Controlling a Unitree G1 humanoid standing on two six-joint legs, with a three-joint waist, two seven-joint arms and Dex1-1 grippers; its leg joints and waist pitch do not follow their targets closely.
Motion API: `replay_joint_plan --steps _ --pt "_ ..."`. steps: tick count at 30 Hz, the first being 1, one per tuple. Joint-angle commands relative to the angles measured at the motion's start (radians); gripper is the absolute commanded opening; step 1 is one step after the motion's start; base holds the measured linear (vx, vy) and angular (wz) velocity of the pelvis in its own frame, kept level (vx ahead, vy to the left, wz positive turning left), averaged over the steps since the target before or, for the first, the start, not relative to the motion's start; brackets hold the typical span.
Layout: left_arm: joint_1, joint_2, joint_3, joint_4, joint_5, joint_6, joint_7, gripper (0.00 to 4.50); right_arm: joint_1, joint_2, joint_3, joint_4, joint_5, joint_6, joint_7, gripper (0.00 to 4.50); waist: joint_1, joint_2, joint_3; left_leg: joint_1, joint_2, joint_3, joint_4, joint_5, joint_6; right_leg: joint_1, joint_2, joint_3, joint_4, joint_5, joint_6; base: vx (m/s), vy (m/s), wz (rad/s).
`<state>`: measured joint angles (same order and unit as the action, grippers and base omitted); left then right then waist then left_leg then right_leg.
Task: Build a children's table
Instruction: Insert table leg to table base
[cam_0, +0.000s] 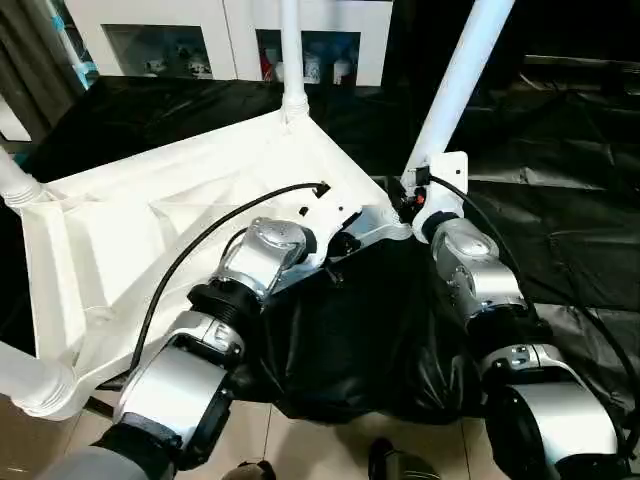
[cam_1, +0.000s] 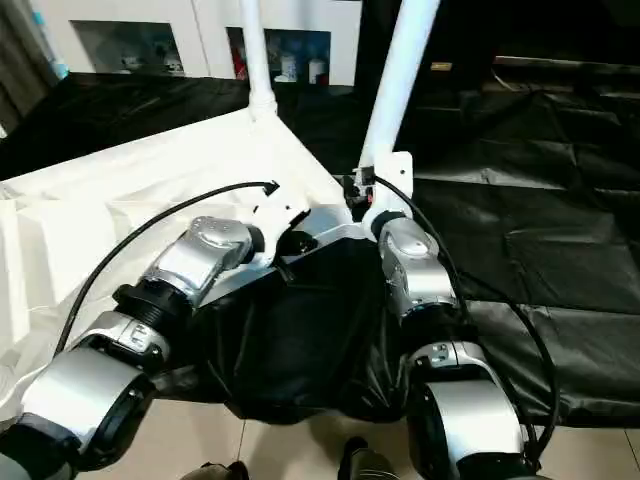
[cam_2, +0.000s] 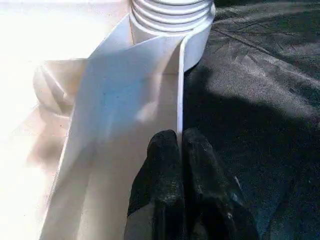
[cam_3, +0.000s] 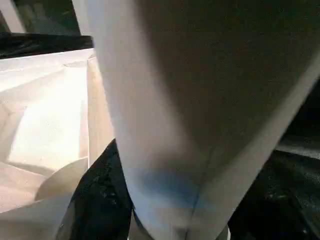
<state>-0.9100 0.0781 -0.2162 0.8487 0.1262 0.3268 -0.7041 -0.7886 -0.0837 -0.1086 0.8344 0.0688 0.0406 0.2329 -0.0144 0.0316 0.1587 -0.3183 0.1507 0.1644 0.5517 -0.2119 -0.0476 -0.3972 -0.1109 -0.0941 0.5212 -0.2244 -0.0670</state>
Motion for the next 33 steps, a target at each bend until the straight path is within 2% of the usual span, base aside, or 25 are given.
replay_joint_plan --steps 1,4,5,7,9,10,12,14,15,17,19,20,21,22,23,24,26,28,29,30,31,32,33 --pt "-0.006 -0.023 -0.022 -0.026 -0.001 -0.026 -0.002 0.0 0.073 0.07 0.08 0.139 -0.006 0.091 0.09 1.91 -0.004 0.003 -0.034 0.0 0.057 -0.04 -0.093 -0.482 0.061 0.022 -0.056 0.03 -0.084 -0.55 -0.023 0.0 0.0 0.0" --pt "0.005 -0.017 -0.033 -0.041 -0.004 -0.031 -0.036 0.0 0.063 0.063 0.078 0.143 -0.007 0.094 0.115 1.91 -0.008 0.002 -0.036 0.0 0.058 -0.037 -0.092 -0.47 0.065 0.021 -0.057 0.035 -0.08 -0.527 -0.043 0.0 0.0 0.0" --pt "0.009 -0.015 -0.037 -0.048 -0.006 -0.033 -0.049 0.0 0.06 0.061 0.079 0.145 -0.007 0.097 0.122 1.91 -0.008 -0.003 -0.039 -0.003 0.06 -0.036 -0.092 -0.454 0.067 0.023 -0.058 0.039 -0.078 -0.511 -0.054 0.0 0.0 0.0" --pt "0.019 -0.008 -0.049 -0.069 -0.009 -0.03 -0.085 0.0 0.051 0.053 0.083 0.149 -0.012 0.109 0.141 1.91 -0.007 0.0 -0.04 -0.003 0.063 -0.035 -0.092 -0.441 0.067 0.025 -0.059 0.041 -0.072 -0.481 -0.076 0.0 0.0 0.0" --pt "0.025 -0.001 -0.059 -0.081 -0.008 -0.03 -0.114 0.0 0.045 0.046 0.086 0.152 -0.018 0.118 0.16 1.91 -0.008 0.001 -0.042 -0.014 0.066 -0.035 -0.094 -0.414 0.069 0.032 -0.059 0.044 -0.062 -0.427 -0.101 0.0 0.0 0.0" --pt "0.029 0.009 -0.067 -0.09 -0.006 -0.029 -0.136 0.0 0.037 0.033 0.098 0.156 -0.029 0.14 0.191 1.91 -0.007 0.0 -0.045 -0.011 0.065 -0.031 -0.09 -0.398 0.07 0.032 -0.06 0.046 -0.061 -0.41 -0.113 0.0 0.0 0.0" --pt "0.031 0.015 -0.07 -0.092 -0.005 -0.029 -0.148 0.0 0.034 0.024 0.109 0.156 -0.038 0.154 0.21 1.91 -0.007 0.0 -0.046 -0.017 0.066 -0.03 -0.089 -0.366 0.074 0.037 -0.061 0.05 -0.055 -0.371 -0.132 0.0 0.0 0.0" --pt "0.033 0.025 -0.075 -0.096 -0.004 -0.032 -0.167 0.0 0.031 0.008 0.131 0.156 -0.057 0.182 0.246 1.91 -0.005 -0.002 -0.052 -0.014 0.066 -0.024 -0.085 -0.325 0.078 0.038 -0.059 0.053 -0.049 -0.312 -0.161 0.0 0.0 0.0" --pt "0.035 0.032 -0.079 -0.1 -0.003 -0.034 -0.179 0.0 0.032 0.0 0.14 0.157 -0.067 0.191 0.265 1.91 -0.003 -0.004 -0.055 -0.019 0.065 -0.02 -0.081 -0.28 0.092 0.044 -0.062 0.056 -0.044 -0.277 -0.178 0.0 0.0 0.0" --pt "0.038 0.036 -0.082 -0.105 -0.002 -0.038 -0.19 0.0 0.032 -0.003 0.139 0.16 -0.067 0.191 0.272 1.91 -0.003 -0.003 -0.055 -0.017 0.066 -0.019 -0.081 -0.286 0.095 0.042 -0.061 0.055 -0.048 -0.318 -0.173 0.0 0.0 0.0" --pt "0.046 0.047 -0.091 -0.12 -0.005 -0.048 -0.216 0.0 0.032 -0.009 0.142 0.16 -0.07 0.194 0.29 1.91 -0.003 -0.008 -0.057 -0.014 0.065 -0.02 -0.079 -0.309 0.083 0.04 -0.061 0.054 -0.051 -0.372 -0.16 0.0 0.0 0.0" --pt "0.054 0.054 -0.096 -0.135 -0.008 -0.058 -0.237 0.0 0.035 -0.014 0.145 0.154 -0.07 0.195 0.311 1.91 -0.003 -0.008 -0.057 -0.014 0.065 -0.02 -0.079 -0.309 0.083 0.04 -0.061 0.054 -0.051 -0.372 -0.16 0.0 0.0 0.0" --pt "0.066 0.065 -0.103 -0.155 -0.011 -0.068 -0.262 0.0 0.044 -0.023 0.154 0.136 -0.069 0.197 0.346 1.91 -0.003 -0.012 -0.058 -0.013 0.063 -0.019 -0.077 -0.307 0.086 0.04 -0.06 0.055 -0.055 -0.412 -0.147 0.0 0.0 0.0" --pt "0.074 0.072 -0.107 -0.168 -0.012 -0.074 -0.276 0.0 0.05 -0.03 0.159 0.122 -0.068 0.198 0.37 1.91 -0.002 -0.012 -0.06 -0.014 0.064 -0.021 -0.077 -0.3 0.088 0.042 -0.062 0.055 -0.053 -0.411 -0.147 0.0 0.0 0.0" --pt "0.082 0.079 -0.11 -0.179 -0.013 -0.089 -0.289 0.0 0.06 -0.039 0.167 0.105 -0.068 0.195 0.397 1.91 0.0 -0.013 -0.063 -0.019 0.067 -0.021 -0.076 -0.274 0.096 0.046 -0.062 0.056 -0.049 -0.382 -0.15 0.0 0.0 0.0" --pt "0.09 0.088 -0.114 -0.188 -0.015 -0.112 -0.308 0.0 0.07 -0.048 0.176 0.09 -0.069 0.187 0.425 1.91 0.0 -0.011 -0.063 -0.02 0.067 -0.019 -0.076 -0.265 0.1 0.045 -0.06 0.057 -0.048 -0.367 -0.153 0.0 0.0 0.0" --pt "0.106 0.105 -0.119 -0.207 -0.02 -0.132 -0.337 0.0 0.098 -0.072 0.193 0.049 -0.065 0.177 0.491 1.91 0.001 -0.01 -0.068 -0.013 0.071 -0.013 -0.074 -0.255 0.099 0.04 -0.056 0.058 -0.043 -0.312 -0.179 0.0 0.0 0.0" --pt "0.143 0.143 -0.132 -0.251 -0.035 -0.202 -0.405 0.0 0.164 -0.124 0.225 -0.047 -0.046 0.173 0.617 1.91 0.003 -0.013 -0.075 -0.014 0.072 -0.011 -0.072 -0.245 0.104 0.045 -0.053 0.058 -0.038 -0.27 -0.193 0.0 0.0 0.0" --pt "0.154 0.156 -0.137 -0.265 -0.037 -0.217 -0.423 0.0 0.185 -0.141 0.235 -0.077 -0.04 0.172 0.654 1.91 0.009 -0.013 -0.079 -0.01 0.076 -0.007 -0.07 -0.23 0.119 0.044 -0.053 0.06 -0.035 -0.229 -0.199 0.051 -0.021 0.11" --pt "0.175 0.181 -0.148 -0.286 -0.04 -0.264 -0.456 0.0 0.225 -0.173 0.248 -0.137 -0.021 0.177 0.726 1.91 0.007 -0.015 -0.085 -0.009 0.075 -0.002 -0.069 -0.213 0.129 0.042 -0.046 0.059 -0.031 -0.197 -0.209 0.066 -0.023 0.15" --pt "0.188 0.197 -0.153 -0.299 -0.047 -0.283 -0.482 0.0 0.248 -0.194 0.254 -0.173 -0.009 0.184 0.763 1.91 0.014 -0.011 -0.089 -0.004 0.079 0.002 -0.068 -0.21 0.132 0.039 -0.044 0.059 -0.029 -0.191 -0.213 0.066 -0.023 0.15" --pt "0.2 0.211 -0.155 -0.312 -0.058 -0.294 -0.514 0.0 0.266 -0.211 0.261 -0.2 -0.002 0.184 0.792 1.91 0.014 -0.011 -0.089 -0.004 0.079 0.002 -0.068 -0.21 0.132 0.039 -0.044 0.059 -0.029 -0.191 -0.213 0.076 -0.029 0.16" --pt "0.212 0.223 -0.155 -0.326 -0.073 -0.29 -0.546 0.0 0.284 -0.23 0.269 -0.229 0.007 0.187 0.824 1.91 0.018 -0.011 -0.096 -0.01 0.083 0.006 -0.063 -0.167 0.141 0.043 -0.042 0.058 -0.019 -0.134 -0.224 0.08 -0.036 0.12"
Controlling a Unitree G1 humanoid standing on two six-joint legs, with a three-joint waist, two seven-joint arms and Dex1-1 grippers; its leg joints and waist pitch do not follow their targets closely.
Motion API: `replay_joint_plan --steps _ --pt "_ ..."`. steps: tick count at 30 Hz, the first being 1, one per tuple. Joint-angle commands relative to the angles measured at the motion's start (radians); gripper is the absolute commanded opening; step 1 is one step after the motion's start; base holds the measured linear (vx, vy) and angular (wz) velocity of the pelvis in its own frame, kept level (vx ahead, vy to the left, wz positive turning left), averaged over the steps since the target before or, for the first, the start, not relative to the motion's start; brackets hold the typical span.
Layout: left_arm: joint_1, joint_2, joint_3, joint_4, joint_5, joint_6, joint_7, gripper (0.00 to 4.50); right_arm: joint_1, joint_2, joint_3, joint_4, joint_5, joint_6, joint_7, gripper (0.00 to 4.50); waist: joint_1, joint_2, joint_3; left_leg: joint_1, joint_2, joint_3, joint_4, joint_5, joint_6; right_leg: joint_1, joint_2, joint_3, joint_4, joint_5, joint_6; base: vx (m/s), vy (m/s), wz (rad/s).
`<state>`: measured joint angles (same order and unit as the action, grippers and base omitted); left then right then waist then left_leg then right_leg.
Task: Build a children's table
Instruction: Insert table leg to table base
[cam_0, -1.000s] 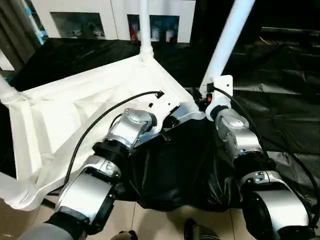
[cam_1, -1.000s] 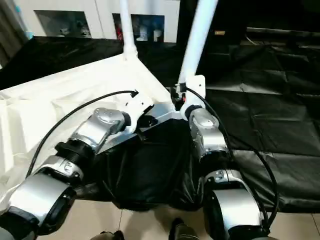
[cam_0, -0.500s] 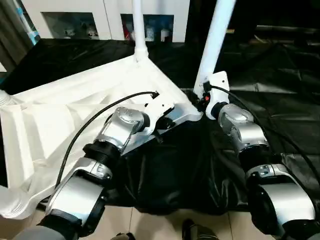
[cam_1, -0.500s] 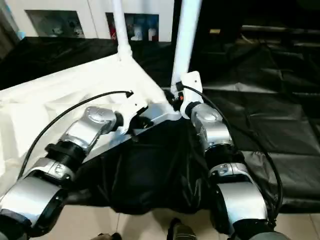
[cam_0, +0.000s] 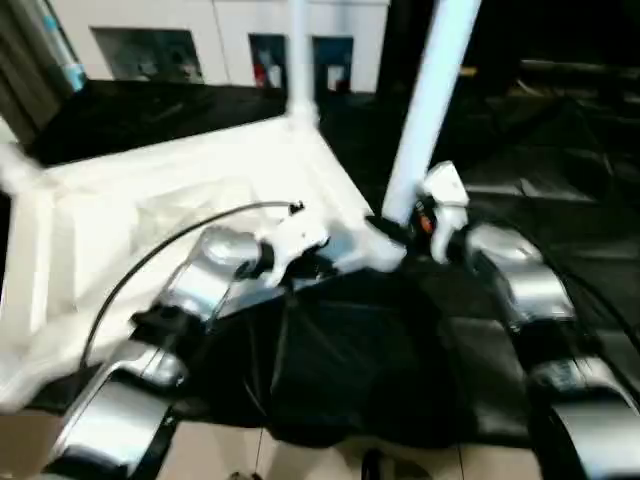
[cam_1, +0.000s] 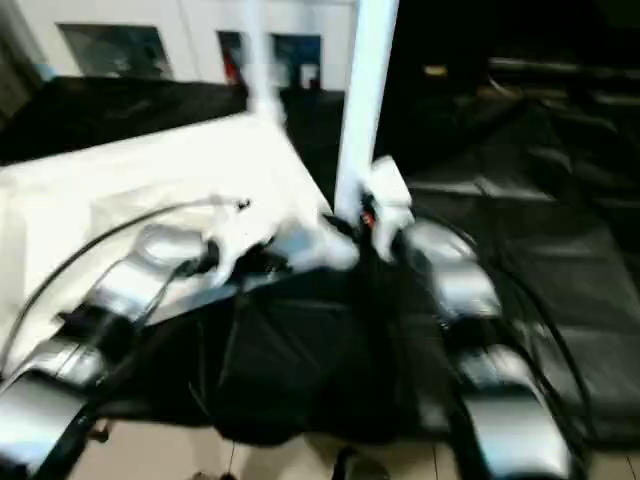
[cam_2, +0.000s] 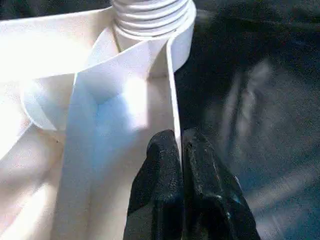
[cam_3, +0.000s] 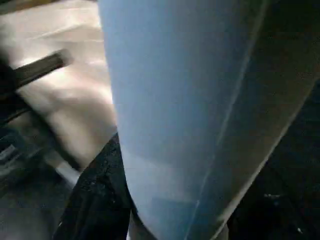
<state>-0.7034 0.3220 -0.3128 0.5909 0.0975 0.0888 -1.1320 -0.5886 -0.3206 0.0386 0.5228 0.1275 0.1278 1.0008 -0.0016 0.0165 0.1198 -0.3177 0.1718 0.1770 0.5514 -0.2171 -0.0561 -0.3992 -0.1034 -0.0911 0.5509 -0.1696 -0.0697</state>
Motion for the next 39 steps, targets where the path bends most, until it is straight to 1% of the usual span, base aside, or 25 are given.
replay_joint_plan --steps 1,2,4,5,6,7,8,9,11,15,19,22,23,24,25,26,27,28,29,30,31,32,35,37,39 --pt "0.014 -0.013 -0.055 -0.077 -0.058 -0.048 -0.145 0.0 0.098 -0.007 0.127 0.061 -0.045 0.103 0.08 1.91 0.011 0.005 -0.062 -0.013 0.06 -0.004 -0.057 -0.125 0.154 0.045 -0.052 0.057 -0.042 -0.153 -0.231 0.08 -0.036 0.12" --pt "0.016 -0.01 -0.054 -0.08 -0.063 -0.047 -0.155 0.0 0.103 -0.012 0.129 0.053 -0.043 0.105 0.09 1.91 0.011 0.004 -0.063 -0.014 0.058 -0.004 -0.054 -0.107 0.156 0.046 -0.05 0.057 -0.039 -0.137 -0.235 0.074 -0.045 0.08" --pt "0.028 0.01 -0.049 -0.091 -0.081 -0.057 -0.204 0.0 0.133 -0.042 0.135 0.001 -0.027 0.107 0.144 1.91 0.013 0.004 -0.072 -0.025 0.059 -0.008 -0.046 -0.022 0.171 0.058 -0.054 0.056 -0.022 -0.047 -0.255 0.071 -0.05 0.03" --pt "0.031 0.019 -0.046 -0.089 -0.086 -0.066 -0.218 0.0 0.147 -0.056 0.139 -0.025 -0.02 0.106 0.167 1.91 0.016 0.006 -0.076 -0.023 0.059 -0.008 -0.042 0.009 0.18 0.057 -0.052 0.055 -0.018 -0.01 -0.261 0.065 -0.047 0.01" --pt "0.033 0.031 -0.042 -0.081 -0.09 -0.084 -0.229 0.0 0.17 -0.075 0.146 -0.07 -0.008 0.113 0.195 1.91 0.019 0.004 -0.083 -0.019 0.058 -0.006 -0.032 0.081 0.219 0.054 -0.046 0.053 -0.006 0.094 -0.278 0.056 -0.043 0.05" --pt "0.033 0.031 -0.042 -0.081 -0.09 -0.084 -0.229 0.0 0.171 -0.075 0.146 -0.07 -0.008 0.113 0.196 1.91 0.022 0.004 -0.084 -0.019 0.057 -0.005 -0.028 0.107 0.239 0.053 -0.045 0.052 -0.003 0.127 -0.286 0.056 -0.043 0.05" --pt "0.034 0.036 -0.041 -0.077 -0.091 -0.093 -0.232 0.0 0.181 -0.083 0.149 -0.092 -0.002 0.121 0.206 1.91 0.024 0.003 -0.084 -0.021 0.056 -0.006 -0.027 0.113 0.243 0.054 -0.044 0.052 -0.002 0.128 -0.285 0.0 0.0 0.0" --pt "0.03 0.043 -0.044 -0.068 -0.082 -0.105 -0.229 0.0 0.197 -0.09 0.158 -0.123 0.005 0.128 0.22 1.91 0.03 0.002 -0.083 -0.023 0.056 -0.005 -0.025 0.098 0.243 0.054 -0.045 0.053 -0.003 0.104 -0.278 0.0 0.0 0.0" --pt "0.026 0.05 -0.046 -0.06 -0.073 -0.116 -0.225 0.0 0.212 -0.095 0.166 -0.153 0.012 0.138 0.228 1.91 0.037 0.005 -0.083 -0.02 0.061 -0.005 -0.029 0.058 0.218 0.053 -0.046 0.052 -0.007 0.027 -0.272 0.0 0.0 0.0" --pt "0.019 0.046 -0.037 -0.051 -0.067 -0.116 -0.214 0.0 0.219 -0.083 0.167 -0.173 0.012 0.147 0.217 1.91 0.038 0.007 -0.081 -0.021 0.062 -0.006 -0.037 -0.007 0.138 0.056 -0.044 0.052 -0.016 -0.077 -0.249 0.0 0.0 0.0" --pt "0.011 0.039 -0.031 -0.036 -0.061 -0.119 -0.196 0.0 0.223 -0.066 0.167 -0.179 0.013 0.146 0.168 1.91 0.034 0.01 -0.083 -0.021 0.059 -0.007 -0.037 -0.013 0.109 0.059 -0.042 0.053 -0.014 -0.053 -0.244 0.0 0.0 0.0" --pt "-0.001 0.026 -0.02 -0.013 -0.055 -0.114 -0.146 0.0 0.203 -0.014 0.119 -0.116 -0.02 0.128 0.005 1.91 0.032 0.009 -0.082 -0.024 0.057 -0.007 -0.039 -0.019 0.105 0.06 -0.042 0.053 -0.017 -0.054 -0.239 0.0 0.0 0.0" --pt "-0.001 0.026 -0.02 -0.013 -0.055 -0.114 -0.146 0.0 0.203 -0.014 0.119 -0.116 -0.02 0.128 0.005 1.91 0.027 0.009 -0.078 -0.024 0.055 -0.007 -0.043 -0.052 0.089 0.059 -0.043 0.052 -0.024 -0.11 -0.227 0.0 0.0 0.0" --pt "-0.016 0.008 -0.006 0.013 -0.046 -0.106 -0.083 0.0 0.17 0.035 0.066 -0.044 -0.04 0.121 -0.155 1.91 0.021 0.012 -0.072 -0.023 0.054 -0.008 -0.049 -0.11 0.057 0.055 -0.045 0.052 -0.035 -0.206 -0.207 0.0 0.0 0.0" --pt "-0.02 0.004 -0.003 0.018 -0.044 -0.102 -0.069 0.0 0.163 0.046 0.054 -0.03 -0.041 0.122 -0.186 1.91 0.018 0.01 -0.071 -0.02 0.05 -0.009 -0.051 -0.144 0.039 0.055 -0.042 0.05 -0.043 -0.27 -0.191 0.0 0.0 0.0" --pt "-0.023 0.001 -0.001 0.023 -0.042 -0.096 -0.058 0.0 0.157 0.052 0.047 -0.02 -0.041 0.122 -0.206 1.9 0.012 0.014 -0.069 -0.018 0.047 -0.012 -0.055 -0.186 0.017 0.054 -0.044 0.049 -0.051 -0.369 -0.162 -0.063 -0.005 -0.03" --pt "-0.046 -0.024 0.013 0.055 -0.026 -0.055 0.02 0.0 0.118 0.092 0.004 0.047 -0.045 0.127 -0.337 1.9 0.004 0.015 -0.066 -0.016 0.048 -0.011 -0.056 -0.205 0.004 0.046 -0.041 0.051 -0.057 -0.408 -0.149 -0.067 0.002 -0.01" --pt "-0.048 -0.027 0.014 0.058 -0.025 -0.051 0.026 0.0 0.115 0.094 0.001 0.051 -0.045 0.127 -0.345 1.9 0.001 0.014 -0.065 -0.016 0.048 -0.013 -0.057 -0.213 -0.001 0.046 -0.04 0.05 -0.058 -0.418 -0.146 -0.067 0.002 -0.01" --pt "-0.07 -0.053 0.029 0.083 -0.017 -0.006 0.088 0.0 0.086 0.125 -0.025 0.1 -0.042 0.13 -0.432 1.9 -0.001 0.015 -0.065 -0.017 0.047 -0.014 -0.058 -0.22 -0.001 0.047 -0.04 0.05 -0.06 -0.425 -0.138 -0.057 0.008 -0.01" --pt "-0.093 -0.082 0.042 0.11 -0.009 0.039 0.159 0.0 0.058 0.156 -0.043 0.145 -0.038 0.127 -0.509 1.9 -0.006 0.016 -0.064 -0.014 0.045 -0.012 -0.057 -0.23 -0.006 0.041 -0.038 0.05 -0.063 -0.432 -0.138 0.0 0.0 0.0" --pt "-0.102 -0.094 0.046 0.12 -0.006 0.054 0.186 0.0 0.05 0.166 -0.045 0.161 -0.039 0.123 -0.53 1.9 -0.006 0.016 -0.064 -0.014 0.045 -0.012 -0.057 -0.23 -0.006 0.041 -0.038 0.05 -0.063 -0.432 -0.138 0.0 0.0 0.0" --pt "-0.129 -0.129 0.057 0.153 0.002 0.095 0.263 0.0 0.025 0.197 -0.046 0.208 -0.039 0.112 -0.585 1.9 -0.007 0.013 -0.063 -0.014 0.04 -0.01 -0.054 -0.234 0.002 0.039 -0.037 0.049 -0.067 -0.445 -0.135 0.0 0.0 0.0" --pt "-0.16 -0.188 0.066 0.194 0.012 0.141 0.349 0.0 -0.016 0.25 -0.048 0.282 -0.038 0.103 -0.644 1.9 -0.003 0.01 -0.063 -0.015 0.039 -0.007 -0.052 -0.223 0.028 0.036 -0.037 0.049 -0.072 -0.454 -0.131 0.0 0.0 0.0" --pt "-0.175 -0.226 0.061 0.21 0.019 0.164 0.392 0.0 -0.043 0.281 -0.052 0.327 -0.039 0.101 -0.673 1.9 -0.001 0.01 -0.063 -0.021 0.039 -0.011 -0.054 -0.212 0.033 0.041 -0.038 0.046 -0.069 -0.449 -0.129 0.0 0.0 0.0" --pt "-0.183 -0.258 0.05 0.216 0.029 0.175 0.414 0.0 -0.069 0.303 -0.047 0.364 -0.045 0.103 -0.688 1.9 0.001 0.01 -0.063 -0.021 0.04 -0.011 -0.054 -0.207 0.042 0.04 -0.038 0.046 -0.069 -0.435 -0.131 0.0 0.0 0.0"
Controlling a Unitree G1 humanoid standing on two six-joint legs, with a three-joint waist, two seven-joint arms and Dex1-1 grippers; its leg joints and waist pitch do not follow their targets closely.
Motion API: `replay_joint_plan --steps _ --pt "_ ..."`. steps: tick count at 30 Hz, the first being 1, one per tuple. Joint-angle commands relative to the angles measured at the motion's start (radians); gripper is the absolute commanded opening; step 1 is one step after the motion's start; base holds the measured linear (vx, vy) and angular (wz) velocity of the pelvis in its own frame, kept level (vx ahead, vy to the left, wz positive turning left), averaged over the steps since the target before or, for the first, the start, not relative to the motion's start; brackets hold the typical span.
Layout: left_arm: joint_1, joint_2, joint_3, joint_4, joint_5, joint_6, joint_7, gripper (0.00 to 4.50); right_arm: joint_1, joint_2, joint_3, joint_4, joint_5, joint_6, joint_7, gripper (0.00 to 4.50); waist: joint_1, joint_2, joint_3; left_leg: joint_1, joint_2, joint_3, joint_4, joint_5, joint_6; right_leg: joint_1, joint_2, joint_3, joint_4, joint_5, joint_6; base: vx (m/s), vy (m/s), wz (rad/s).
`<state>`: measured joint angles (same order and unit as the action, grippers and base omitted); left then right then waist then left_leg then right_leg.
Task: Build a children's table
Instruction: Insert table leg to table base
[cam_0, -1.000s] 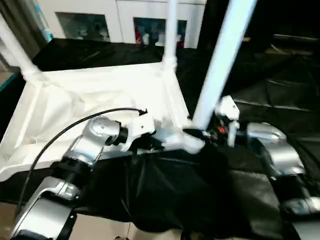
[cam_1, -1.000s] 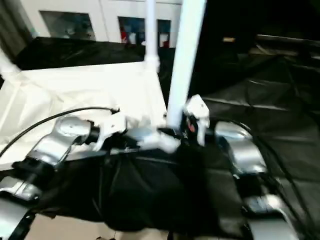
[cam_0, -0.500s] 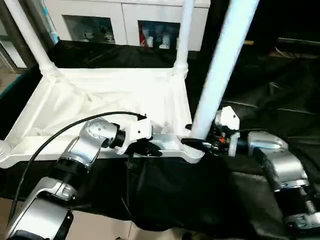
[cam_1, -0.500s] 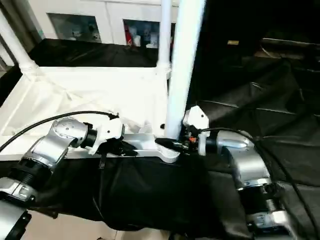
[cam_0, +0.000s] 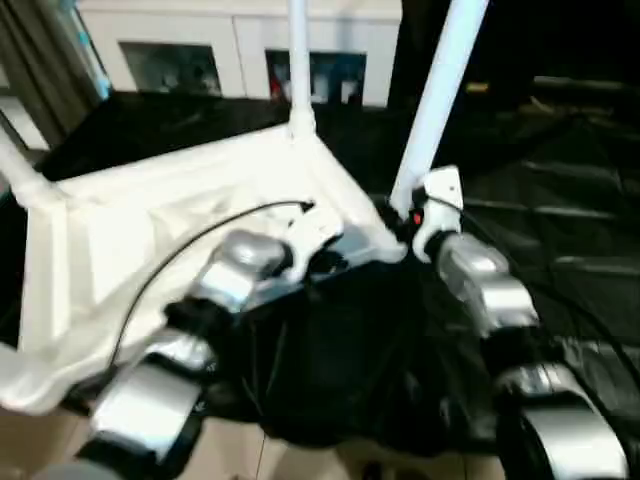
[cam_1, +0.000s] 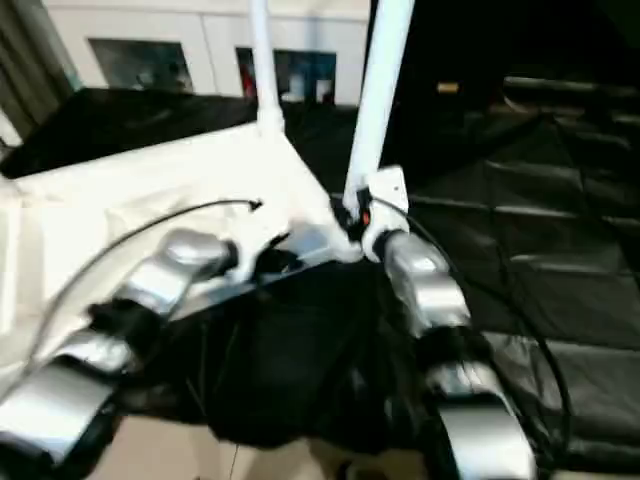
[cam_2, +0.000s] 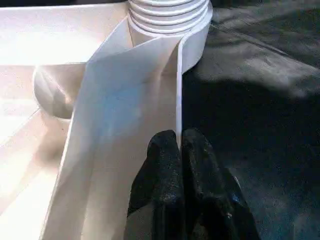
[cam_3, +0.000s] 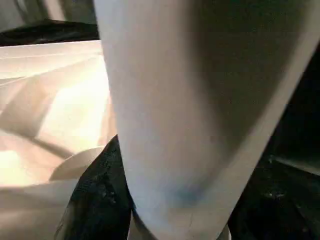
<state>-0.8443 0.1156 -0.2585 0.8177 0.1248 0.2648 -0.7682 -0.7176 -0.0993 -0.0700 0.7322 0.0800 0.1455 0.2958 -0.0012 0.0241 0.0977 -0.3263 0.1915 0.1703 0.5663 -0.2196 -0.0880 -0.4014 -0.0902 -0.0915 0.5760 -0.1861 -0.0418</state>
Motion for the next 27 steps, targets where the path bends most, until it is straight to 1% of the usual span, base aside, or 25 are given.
replay_joint_plan --steps 1,4,6,8,9,10,12,13,14,15,16,17,18,19,20,21,23,24,25,26,27 --pt "-0.042 -0.056 -0.007 -0.011 0.005 -0.002 0.052 0.0 0.054 0.085 0.063 0.162 0.001 0.086 0.017 1.9 0.002 0.003 -0.041 -0.012 0.022 -0.005 -0.07 -0.205 0.077 0.042 -0.051 0.046 -0.094 -0.408 -0.162 0.0 0.0 0.0" --pt "-0.047 -0.061 -0.008 -0.006 0.007 0.004 0.054 0.0 0.034 0.095 0.056 0.192 -0.007 0.078 0.001 1.9 0.002 0.003 -0.042 -0.016 0.023 -0.006 -0.071 -0.209 0.079 0.045 -0.053 0.047 -0.09 -0.386 -0.171 0.0 0.0 0.0" --pt "-0.052 -0.06 -0.008 0.002 0.004 0.004 0.056 0.0 0.019 0.098 0.057 0.216 -0.011 0.069 0.005 1.9 0.001 0.006 -0.041 -0.016 0.023 -0.006 -0.072 -0.219 0.078 0.045 -0.053 0.046 -0.09 -0.386 -0.174 0.0 0.0 0.0" --pt "-0.055 -0.058 -0.008 0.007 0.004 0.002 0.056 0.0 0.012 0.099 0.059 0.229 -0.015 0.063 0.01 1.9 0.0 0.004 -0.041 -0.015 0.022 -0.006 -0.072 -0.23 0.077 0.044 -0.053 0.046 -0.091 -0.397 -0.171 0.0 0.0 0.0" --pt "-0.056 -0.054 -0.007 0.01 0.003 -0.001 0.052 0.0 0.005 0.1 0.063 0.239 -0.021 0.057 0.014 1.9 -0.002 0.007 -0.039 -0.014 0.022 -0.007 -0.073 -0.248 0.075 0.042 -0.053 0.045 -0.095 -0.418 -0.168 0.0 0.0 0.0" --pt "-0.056 -0.052 -0.007 0.009 0.004 -0.002 0.047 0.0 0.002 0.102 0.057 0.243 -0.021 0.05 0.019 1.9 -0.002 0.006 -0.039 -0.014 0.022 -0.007 -0.073 -0.251 0.074 0.042 -0.054 0.045 -0.095 -0.423 -0.166 0.0 0.0 0.0" --pt "-0.053 -0.046 -0.006 0.006 0.005 -0.005 0.041 0.0 -0.002 0.105 0.042 0.238 -0.009 0.038 0.04 1.9 -0.003 0.01 -0.039 -0.014 0.022 -0.008 -0.074 -0.263 0.074 0.042 -0.054 0.044 -0.096 -0.437 -0.161 0.0 0.0 0.0" --pt "-0.053 -0.044 -0.004 0.006 0.007 -0.007 0.039 0.0 -0.005 0.104 0.038 0.238 -0.007 0.033 0.039 1.9 -0.004 0.008 -0.039 -0.013 0.023 -0.008 -0.074 -0.268 0.074 0.041 -0.054 0.044 -0.098 -0.446 -0.157 0.0 0.0 0.0" --pt "-0.053 -0.044 -0.004 0.006 0.007 -0.007 0.039 0.0 -0.005 0.104 0.038 0.238 -0.007 0.033 0.039 2.25 -0.004 0.01 -0.037 -0.013 0.022 -0.009 -0.075 -0.271 0.074 0.04 -0.054 0.045 -0.099 -0.454 -0.155 0.0 0.0 0.0" --pt "-0.049 -0.034 -0.006 0.003 0.008 -0.018 0.023 0.0 -0.013 0.101 0.027 0.229 0.006 0.032 0.052 2.46 -0.004 0.011 -0.038 -0.013 0.022 -0.009 -0.075 -0.27 0.075 0.04 -0.054 0.045 -0.099 -0.454 -0.154 0.0 0.0 0.0" --pt "-0.047 -0.029 -0.008 0.002 0.008 -0.025 0.015 0.0 -0.016 0.099 0.023 0.225 0.011 0.029 0.057 2.6 -0.004 0.01 -0.039 -0.015 0.023 -0.01 -0.076 -0.267 0.076 0.041 -0.054 0.045 -0.099 -0.45 -0.154 0.0 0.0 0.0" --pt "-0.047 -0.028 -0.008 0.002 0.008 -0.026 0.014 0.0 -0.016 0.099 0.023 0.225 0.011 0.029 0.058 2.6 -0.006 0.011 -0.04 -0.016 0.023 -0.01 -0.075 -0.262 0.078 0.042 -0.054 0.046 -0.096 -0.434 -0.16 0.0 0.0 0.0" --pt "-0.043 -0.02 -0.006 -0.001 0.005 -0.043 0.002 0.0 -0.023 0.095 0.024 0.219 0.015 0.021 0.074 2.67 -0.005 0.014 -0.039 -0.015 0.025 -0.01 -0.076 -0.261 0.078 0.04 -0.056 0.046 -0.096 -0.425 -0.165 0.0 0.0 0.0" --pt "-0.042 -0.016 -0.004 -0.001 0.002 -0.059 -0.004 0.0 -0.028 0.092 0.024 0.217 0.017 0.012 0.085 2.81 -0.006 0.011 -0.042 -0.016 0.025 -0.008 -0.074 -0.25 0.079 0.042 -0.055 0.047 -0.093 -0.393 -0.178 0.0 0.0 0.0" --pt "-0.042 -0.015 -0.003 -0.001 0.001 -0.063 -0.005 0.0 -0.029 0.092 0.024 0.218 0.017 0.01 0.088 2.96 -0.006 0.01 -0.045 -0.019 0.025 -0.009 -0.073 -0.235 0.081 0.045 -0.055 0.047 -0.089 -0.37 -0.186 0.0 0.0 0.0" --pt "-0.039 -0.009 0.0 -0.003 -0.002 -0.067 -0.011 0.0 -0.031 0.088 0.024 0.208 0.021 0.002 0.103 3.05 -0.007 0.012 -0.046 -0.024 0.026 -0.007 -0.071 -0.202 0.091 0.048 -0.055 0.048 -0.082 -0.313 -0.206 0.0 0.0 0.0" --pt "-0.029 0.004 0.002 -0.013 -0.011 -0.092 -0.038 0.0 -0.029 0.08 0.027 0.178 0.027 -0.004 0.137 3.09 -0.01 0.013 -0.046 -0.024 0.026 -0.006 -0.07 -0.198 0.1 0.049 -0.055 0.047 -0.082 -0.304 -0.217 0.0 0.0 0.0" --pt "-0.017 0.016 0.005 -0.029 -0.02 -0.095 -0.063 0.0 -0.02 0.071 0.032 0.14 0.034 -0.003 0.172 3.4 -0.01 0.013 -0.046 -0.026 0.025 -0.006 -0.069 -0.194 0.103 0.052 -0.056 0.046 -0.082 -0.304 -0.216 0.0 0.0 0.0" --pt "-0.007 0.024 0.003 -0.042 -0.025 -0.111 -0.084 0.0 -0.011 0.063 0.039 0.112 0.038 -0.001 0.195 3.47 -0.012 0.012 -0.05 -0.028 0.025 -0.006 -0.067 -0.165 0.115 0.055 -0.057 0.046 -0.079 -0.281 -0.221 0.0 0.0 0.0" --pt "-0.002 0.028 0.001 -0.048 -0.027 -0.121 -0.093 0.0 -0.007 0.058 0.042 0.099 0.04 0.0 0.206 3.47 -0.011 0.013 -0.049 -0.029 0.026 -0.006 -0.066 -0.158 0.121 0.056 -0.057 0.046 -0.079 -0.273 -0.223 0.0 0.0 0.0" --pt "0.005 0.034 -0.001 -0.057 -0.03 -0.126 -0.109 0.0 -0.001 0.052 0.043 0.079 0.044 0.003 0.22 3.52 -0.012 0.016 -0.051 -0.029 0.026 -0.005 -0.064 -0.137 0.126 0.056 -0.058 0.047 -0.075 -0.246 -0.23 0.0 0.0 0.0"
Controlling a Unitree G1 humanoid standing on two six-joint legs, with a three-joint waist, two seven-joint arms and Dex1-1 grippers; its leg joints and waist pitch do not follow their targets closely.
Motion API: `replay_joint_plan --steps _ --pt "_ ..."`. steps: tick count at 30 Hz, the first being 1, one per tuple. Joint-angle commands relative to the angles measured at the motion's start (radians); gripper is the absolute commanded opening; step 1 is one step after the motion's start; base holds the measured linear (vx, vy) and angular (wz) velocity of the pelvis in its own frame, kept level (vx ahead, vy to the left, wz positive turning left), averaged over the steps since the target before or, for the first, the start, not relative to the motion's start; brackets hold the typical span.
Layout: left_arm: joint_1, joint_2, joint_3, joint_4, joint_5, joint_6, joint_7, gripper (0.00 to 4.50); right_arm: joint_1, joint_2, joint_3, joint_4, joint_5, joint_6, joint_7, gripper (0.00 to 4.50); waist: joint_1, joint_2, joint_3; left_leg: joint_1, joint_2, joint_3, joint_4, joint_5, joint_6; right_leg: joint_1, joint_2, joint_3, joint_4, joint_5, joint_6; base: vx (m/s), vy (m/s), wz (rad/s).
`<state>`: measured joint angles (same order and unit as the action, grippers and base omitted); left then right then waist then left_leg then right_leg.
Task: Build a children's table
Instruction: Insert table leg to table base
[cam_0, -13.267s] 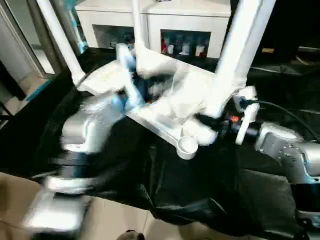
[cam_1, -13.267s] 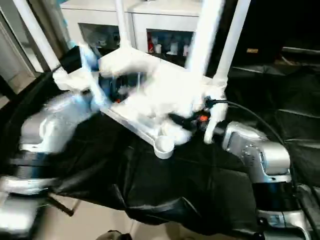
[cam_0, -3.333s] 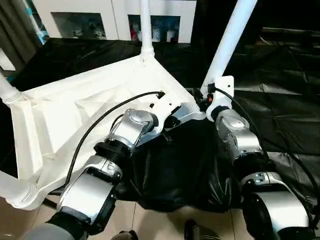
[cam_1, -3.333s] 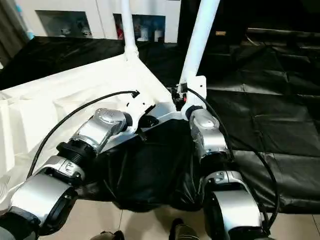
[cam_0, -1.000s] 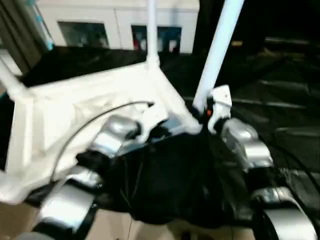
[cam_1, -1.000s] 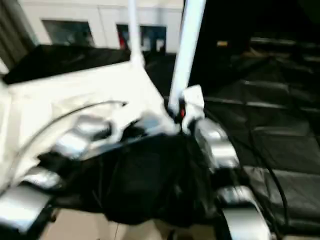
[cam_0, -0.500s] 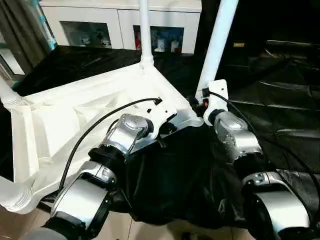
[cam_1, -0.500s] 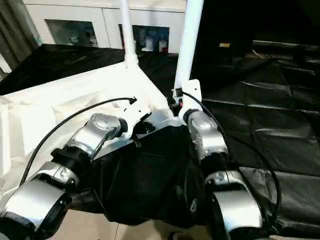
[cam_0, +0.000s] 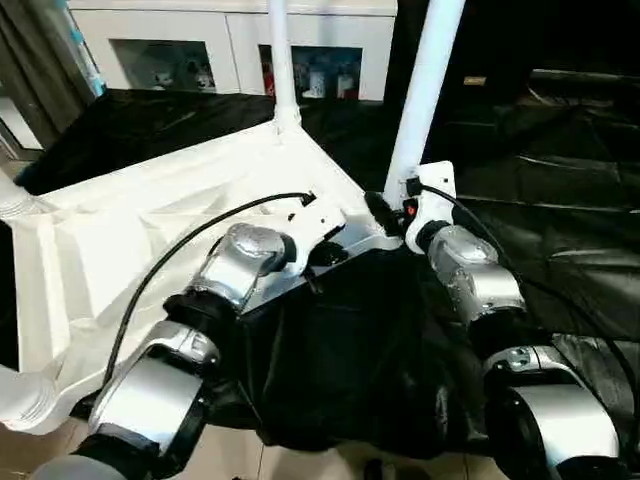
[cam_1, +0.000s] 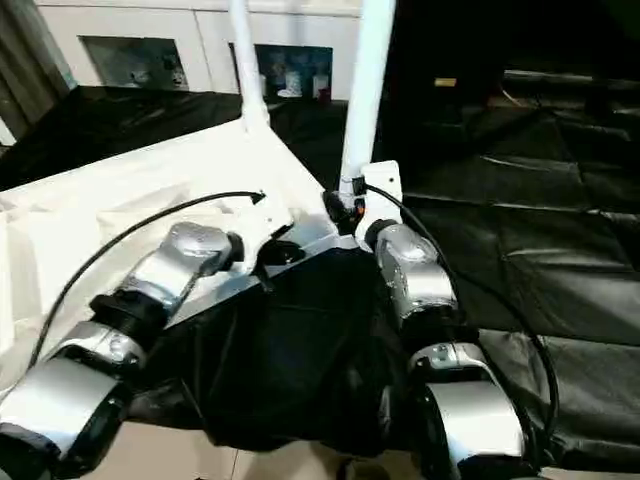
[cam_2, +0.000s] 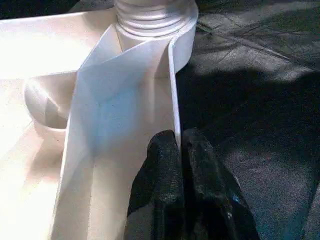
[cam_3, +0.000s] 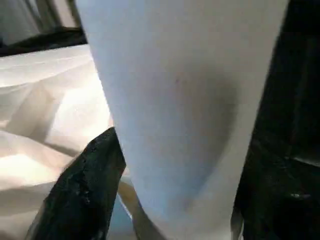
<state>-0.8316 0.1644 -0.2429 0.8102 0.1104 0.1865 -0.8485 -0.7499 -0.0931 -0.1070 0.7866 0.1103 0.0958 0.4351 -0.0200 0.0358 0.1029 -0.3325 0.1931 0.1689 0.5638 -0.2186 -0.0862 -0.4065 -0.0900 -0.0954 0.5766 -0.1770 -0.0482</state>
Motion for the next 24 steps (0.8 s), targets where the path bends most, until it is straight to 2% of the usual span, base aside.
replay_joint_plan --steps 1,3,4,5,7,8,9,10,11,12,13,14,15,16,18,20,21,24 --pt "0.004 -0.003 -0.023 -0.063 -0.018 -0.07 -0.058 0.0 0.043 0.034 0.085 -0.008 0.016 0.062 0.101 3.6 0.008 0.006 -0.058 -0.022 0.026 -0.004 -0.061 -0.129 0.127 0.062 -0.058 0.051 -0.074 -0.238 -0.23 0.0 0.0 0.0" --pt "0.018 0.01 -0.027 -0.077 -0.021 -0.073 -0.083 0.0 0.058 0.014 0.096 -0.043 0.009 0.07 0.126 3.85 0.006 0.004 -0.062 -0.025 0.025 -0.004 -0.057 -0.093 0.138 0.067 -0.056 0.05 -0.065 -0.169 -0.246 0.0 0.0 0.0" --pt "0.025 0.014 -0.03 -0.084 -0.025 -0.087 -0.097 0.0 0.064 0.006 0.103 -0.054 0.004 0.07 0.134 3.95 0.007 0.005 -0.064 -0.023 0.026 -0.003 -0.054 -0.066 0.148 0.066 -0.054 0.05 -0.059 -0.118 -0.262 0.0 0.0 0.0" --pt "0.031 0.017 -0.031 -0.089 -0.03 -0.096 -0.113 0.0 0.071 -0.005 0.109 -0.066 -0.002 0.07 0.143 3.98 0.006 0.007 -0.067 -0.025 0.027 -0.003 -0.051 -0.035 0.161 0.069 -0.055 0.051 -0.05 -0.066 -0.278 0.0 0.0 0.0" --pt "0.044 0.025 -0.039 -0.1 -0.036 -0.107 -0.14 0.0 0.09 -0.026 0.115 -0.104 -0.002 0.081 0.175 4.07 0.009 0.005 -0.074 -0.022 0.026 -0.002 -0.045 0.01 0.184 0.071 -0.054 0.052 -0.041 0.006 -0.295 0.0 0.0 0.0" --pt "0.056 0.034 -0.045 -0.113 -0.044 -0.113 -0.171 0.0 0.11 -0.049 0.125 -0.145 0.001 0.095 0.215 4.34 0.012 0.008 -0.08 -0.022 0.027 -0.003 -0.038 0.076 0.215 0.069 -0.053 0.053 -0.029 0.09 -0.312 0.0 0.0 0.0" --pt "0.06 0.037 -0.047 -0.119 -0.047 -0.112 -0.181 0.0 0.117 -0.057 0.13 -0.16 0.002 0.1 0.23 4.34 0.015 0.009 -0.083 -0.022 0.028 -0.004 -0.034 0.112 0.234 0.068 -0.052 0.053 -0.022 0.14 -0.318 0.0 0.0 0.0" --pt "0.066 0.043 -0.05 -0.127 -0.049 -0.128 -0.199 0.0 0.131 -0.074 0.139 -0.186 0.003 0.106 0.259 4.44 0.018 0.004 -0.083 -0.028 0.026 -0.003 -0.025 0.187 0.29 0.065 -0.049 0.049 -0.011 0.233 -0.334 0.0 0.0 0.0" --pt "0.067 0.044 -0.05 -0.128 -0.049 -0.129 -0.2 0.0 0.132 -0.075 0.14 -0.187 0.003 0.107 0.261 4.44 0.021 0.006 -0.084 -0.029 0.028 -0.004 -0.022 0.197 0.302 0.065 -0.051 0.048 -0.008 0.239 -0.335 0.0 0.0 0.0" --pt "0.083 0.064 -0.057 -0.15 -0.053 -0.15 -0.246 0.0 0.172 -0.126 0.165 -0.27 0.016 0.128 0.347 4.44 0.029 0.0 -0.085 -0.029 0.026 -0.004 -0.017 0.207 0.319 0.068 -0.049 0.048 -0.007 0.247 -0.331 0.0 0.0 0.0" --pt "0.091 0.075 -0.06 -0.16 -0.055 -0.167 -0.271 0.0 0.192 -0.153 0.176 -0.313 0.028 0.139 0.394 4.44 0.031 0.001 -0.087 -0.031 0.027 -0.004 -0.013 0.213 0.328 0.066 -0.05 0.048 0.001 0.26 -0.335 0.0 0.0 0.0" --pt "0.093 0.079 -0.061 -0.163 -0.056 -0.174 -0.28 0.0 0.2 -0.163 0.181 -0.331 0.034 0.144 0.412 4.44 0.036 0.003 -0.084 -0.029 0.031 -0.001 -0.01 0.2 0.341 0.056 -0.051 0.049 -0.001 0.251 -0.333 0.0 0.0 0.0" --pt "0.099 0.088 -0.06 -0.167 -0.061 -0.186 -0.296 0.0 0.217 -0.188 0.188 -0.368 0.048 0.145 0.456 4.44 0.037 0.006 -0.083 -0.028 0.033 -0.002 -0.008 0.187 0.343 0.052 -0.051 0.049 -0.001 0.234 -0.331 0.0 0.0 0.0" --pt "0.102 0.093 -0.056 -0.168 -0.065 -0.191 -0.307 0.0 0.23 -0.206 0.191 -0.394 0.056 0.134 0.484 4.44 0.039 0.005 -0.083 -0.03 0.034 -0.002 -0.008 0.164 0.341 0.054 -0.051 0.047 -0.003 0.193 -0.324 0.0 0.0 0.0" --pt "0.11 0.107 -0.049 -0.17 -0.079 -0.209 -0.334 0.0 0.259 -0.252 0.186 -0.46 0.088 0.144 0.549 4.44 0.051 0.006 -0.076 -0.029 0.037 0.001 -0.014 0.088 0.302 0.052 -0.054 0.049 -0.015 0.069 -0.306 0.0 0.0 0.0" --pt "0.121 0.113 -0.038 -0.182 -0.103 -0.21 -0.36 0.0 0.282 -0.301 0.188 -0.5 0.114 0.169 0.619 4.44 0.056 0.004 -0.074 -0.026 0.038 0.005 -0.018 0.039 0.264 0.052 -0.053 0.051 -0.023 0.005 -0.298 0.0 0.0 0.0" --pt "0.127 0.116 -0.034 -0.188 -0.114 -0.21 -0.374 0.0 0.295 -0.326 0.19 -0.514 0.117 0.175 0.653 4.44 0.058 0.003 -0.072 -0.027 0.041 0.005 -0.021 0.017 0.244 0.052 -0.053 0.052 -0.024 -0.02 -0.294 0.0 0.0 0.0" --pt "0.137 0.123 -0.035 -0.198 -0.123 -0.211 -0.397 0.0 0.312 -0.361 0.194 -0.533 0.117 0.178 0.69 4.44 0.059 0.002 -0.072 -0.027 0.037 0.009 -0.022 -0.021 0.199 0.051 -0.053 0.055 -0.03 -0.063 -0.275 0.0 0.0 0.0"
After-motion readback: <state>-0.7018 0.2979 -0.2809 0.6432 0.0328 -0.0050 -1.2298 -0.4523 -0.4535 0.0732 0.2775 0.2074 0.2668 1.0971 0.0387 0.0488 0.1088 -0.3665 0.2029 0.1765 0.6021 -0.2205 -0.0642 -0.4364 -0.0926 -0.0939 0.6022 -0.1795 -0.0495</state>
